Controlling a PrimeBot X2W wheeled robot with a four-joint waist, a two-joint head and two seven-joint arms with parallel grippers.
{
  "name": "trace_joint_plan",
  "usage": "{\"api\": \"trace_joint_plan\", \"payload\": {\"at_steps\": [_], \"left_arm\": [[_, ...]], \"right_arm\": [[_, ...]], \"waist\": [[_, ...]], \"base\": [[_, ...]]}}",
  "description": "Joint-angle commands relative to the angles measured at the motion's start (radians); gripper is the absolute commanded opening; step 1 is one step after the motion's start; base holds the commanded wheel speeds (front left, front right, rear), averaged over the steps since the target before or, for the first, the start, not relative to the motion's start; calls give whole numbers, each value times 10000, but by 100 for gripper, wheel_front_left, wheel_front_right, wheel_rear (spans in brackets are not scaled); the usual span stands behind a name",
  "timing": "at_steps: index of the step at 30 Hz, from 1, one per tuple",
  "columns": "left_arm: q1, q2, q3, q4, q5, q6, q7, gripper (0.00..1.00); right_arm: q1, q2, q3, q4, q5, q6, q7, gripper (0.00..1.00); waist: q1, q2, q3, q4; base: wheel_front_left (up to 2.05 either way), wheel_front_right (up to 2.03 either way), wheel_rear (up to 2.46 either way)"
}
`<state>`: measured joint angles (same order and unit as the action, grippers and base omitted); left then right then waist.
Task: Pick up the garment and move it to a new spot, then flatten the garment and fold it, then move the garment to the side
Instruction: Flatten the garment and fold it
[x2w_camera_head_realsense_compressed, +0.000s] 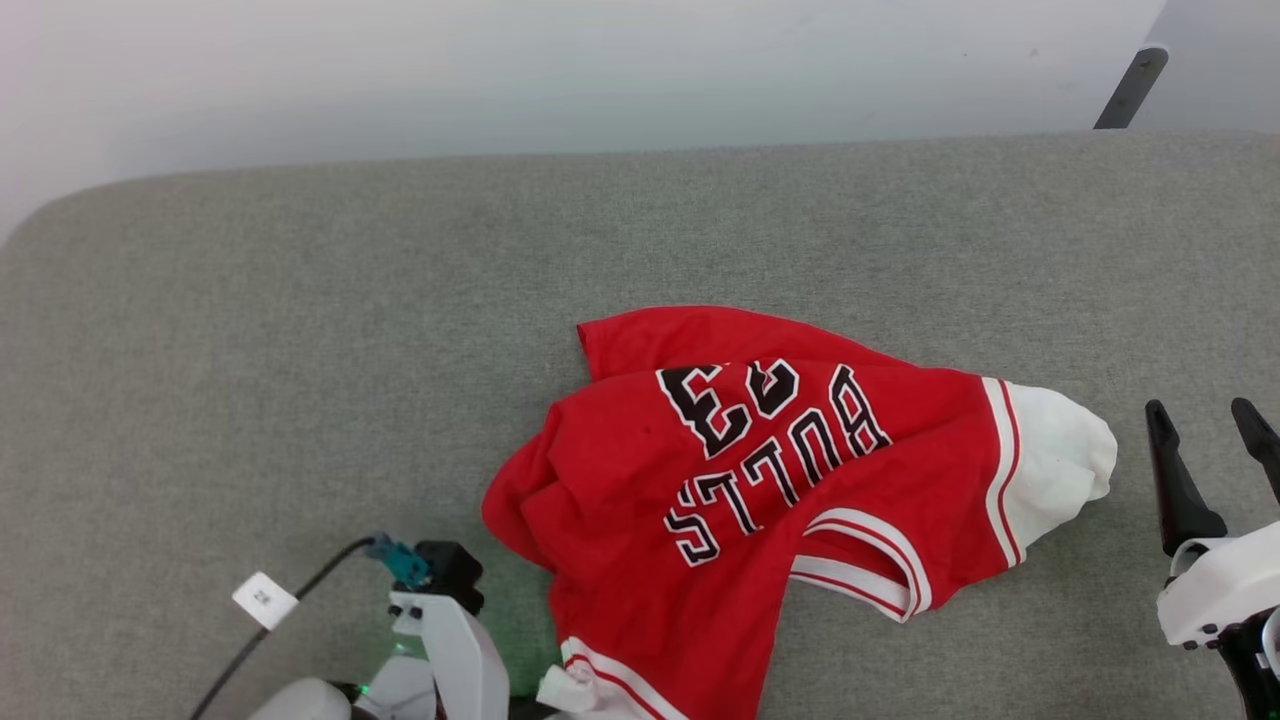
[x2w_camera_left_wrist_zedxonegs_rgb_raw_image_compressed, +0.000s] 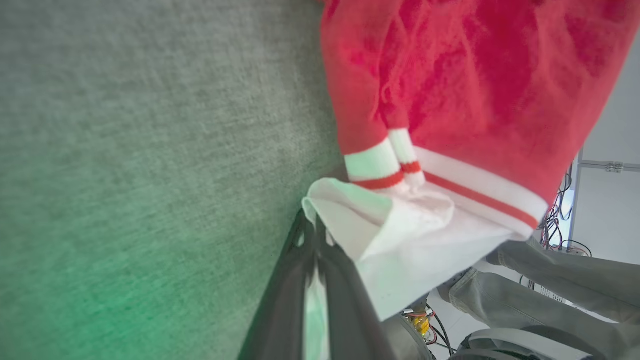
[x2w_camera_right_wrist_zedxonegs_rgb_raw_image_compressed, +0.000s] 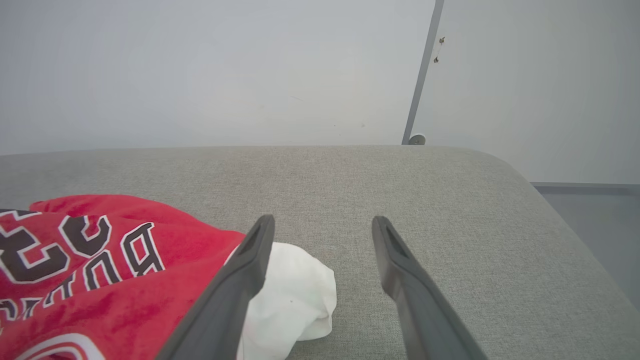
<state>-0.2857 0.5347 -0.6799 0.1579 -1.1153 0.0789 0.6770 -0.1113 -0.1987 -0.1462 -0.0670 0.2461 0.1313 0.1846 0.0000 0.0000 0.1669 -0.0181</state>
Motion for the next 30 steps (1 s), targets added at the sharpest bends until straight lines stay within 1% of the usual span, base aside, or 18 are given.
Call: {"api": "trace_joint_plan", "payload": {"at_steps": [1, 5, 8, 12, 17, 22, 28, 30], "left_arm": [[155, -86, -176, 172, 128, -100, -43, 0], [144, -194, -243, 380, 253, -331, -282, 0], [83, -220, -245, 470, 307, -415, -429, 0], [-41, -8, -200, 461, 481, -427, -527, 0], [-200, 542, -68, 215, 760, -197, -405, 0], [-361, 1266, 192, -212, 933, 29, -268, 0], [-773, 2256, 508, -334, 1172, 77, 10, 0], [-1006, 2537, 590, -240, 1258, -3, 130, 0]], "right_arm": [[-106, -29, 43, 56, 75, -8, -49, 100], [-133, -45, 88, 118, 111, -8, -89, 100], [-130, -76, 97, 163, 126, -8, -117, 100], [-110, -108, 112, 222, 149, -8, -138, 100], [-1, -141, 127, 262, 158, -9, -169, 100], [121, -109, 133, 260, 120, -9, -167, 100], [216, -46, 215, 265, 70, -9, -153, 100], [216, -55, 253, 257, 75, -9, -143, 100]], "waist": [[0, 0, -8, 14], [0, 0, -25, 35], [0, 0, -46, 65], [0, 0, -89, 96], [0, 0, -214, 138], [0, 0, -329, 177], [0, 0, -398, 181], [0, 0, -404, 164]], "base": [[0, 0, 0], [0, 0, 0], [0, 0, 0], [0, 0, 0], [0, 0, 0], [0, 0, 0], [0, 0, 0], [0, 0, 0]]}}
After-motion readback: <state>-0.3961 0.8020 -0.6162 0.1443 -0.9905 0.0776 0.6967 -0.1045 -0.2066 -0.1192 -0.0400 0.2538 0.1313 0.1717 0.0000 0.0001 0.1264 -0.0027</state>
